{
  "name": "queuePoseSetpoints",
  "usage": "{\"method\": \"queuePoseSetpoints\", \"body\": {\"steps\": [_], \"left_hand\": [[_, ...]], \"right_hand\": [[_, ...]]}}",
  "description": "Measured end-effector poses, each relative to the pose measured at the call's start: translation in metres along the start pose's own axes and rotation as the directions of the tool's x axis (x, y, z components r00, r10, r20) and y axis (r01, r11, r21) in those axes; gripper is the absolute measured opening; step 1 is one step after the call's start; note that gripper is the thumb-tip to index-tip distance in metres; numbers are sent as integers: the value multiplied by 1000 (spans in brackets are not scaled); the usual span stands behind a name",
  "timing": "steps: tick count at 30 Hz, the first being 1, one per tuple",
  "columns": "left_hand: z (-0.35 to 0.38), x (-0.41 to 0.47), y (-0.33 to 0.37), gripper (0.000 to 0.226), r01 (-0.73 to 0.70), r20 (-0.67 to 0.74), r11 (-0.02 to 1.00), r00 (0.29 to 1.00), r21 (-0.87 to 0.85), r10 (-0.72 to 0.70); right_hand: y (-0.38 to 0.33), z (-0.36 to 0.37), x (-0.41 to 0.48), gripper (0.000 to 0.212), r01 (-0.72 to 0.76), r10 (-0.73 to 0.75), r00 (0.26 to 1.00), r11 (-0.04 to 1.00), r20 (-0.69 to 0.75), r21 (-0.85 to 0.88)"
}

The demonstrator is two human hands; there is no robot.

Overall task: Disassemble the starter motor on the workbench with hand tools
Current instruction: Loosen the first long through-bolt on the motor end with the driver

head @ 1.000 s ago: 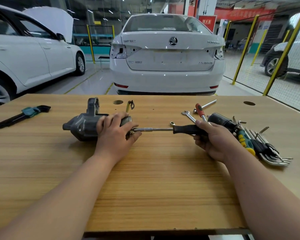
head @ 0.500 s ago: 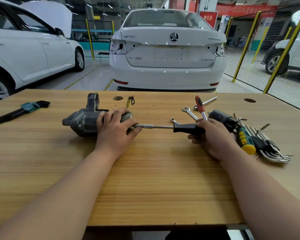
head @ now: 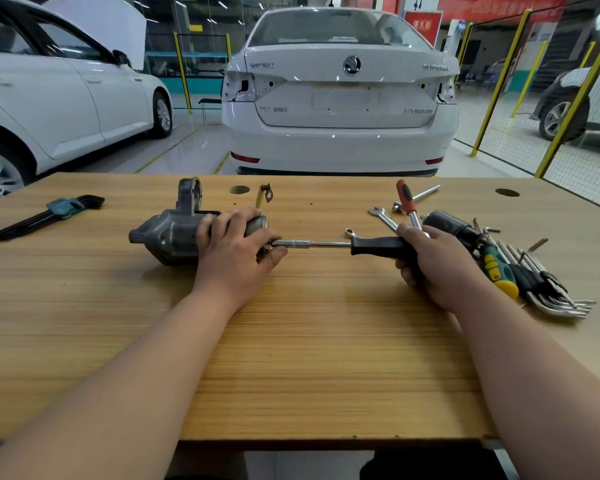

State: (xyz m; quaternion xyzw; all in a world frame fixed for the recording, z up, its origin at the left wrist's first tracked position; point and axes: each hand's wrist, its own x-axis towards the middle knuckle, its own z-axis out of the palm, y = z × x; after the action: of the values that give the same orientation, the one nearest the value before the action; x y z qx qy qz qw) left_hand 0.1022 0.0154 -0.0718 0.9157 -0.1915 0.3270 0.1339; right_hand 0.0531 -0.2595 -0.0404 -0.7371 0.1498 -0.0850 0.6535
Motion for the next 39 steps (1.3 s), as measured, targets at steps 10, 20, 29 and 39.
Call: {"method": "queuePoseSetpoints", "body": {"steps": [10, 20, 29, 39], "left_hand": [[1, -1, 0, 30, -1, 0, 1000, 1000, 3, 1], [-2, 0, 2, 29, 21, 16, 1000, 1000, 11, -21], [-1, 0, 2, 29, 11, 1, 1000, 1000, 2, -11], [0, 0, 2, 32, 11, 2, 1000, 1000, -3, -11]], "right_hand": [[2, -7, 4, 23, -112, 49, 981, 933, 190, 341], [4, 0, 2, 15, 28, -28, 1000, 996, 0, -81], [3, -5, 2, 42, 77, -78, 997, 955, 10, -286], [4, -5, 5, 15, 37, -34, 998, 998, 57, -52]]}}
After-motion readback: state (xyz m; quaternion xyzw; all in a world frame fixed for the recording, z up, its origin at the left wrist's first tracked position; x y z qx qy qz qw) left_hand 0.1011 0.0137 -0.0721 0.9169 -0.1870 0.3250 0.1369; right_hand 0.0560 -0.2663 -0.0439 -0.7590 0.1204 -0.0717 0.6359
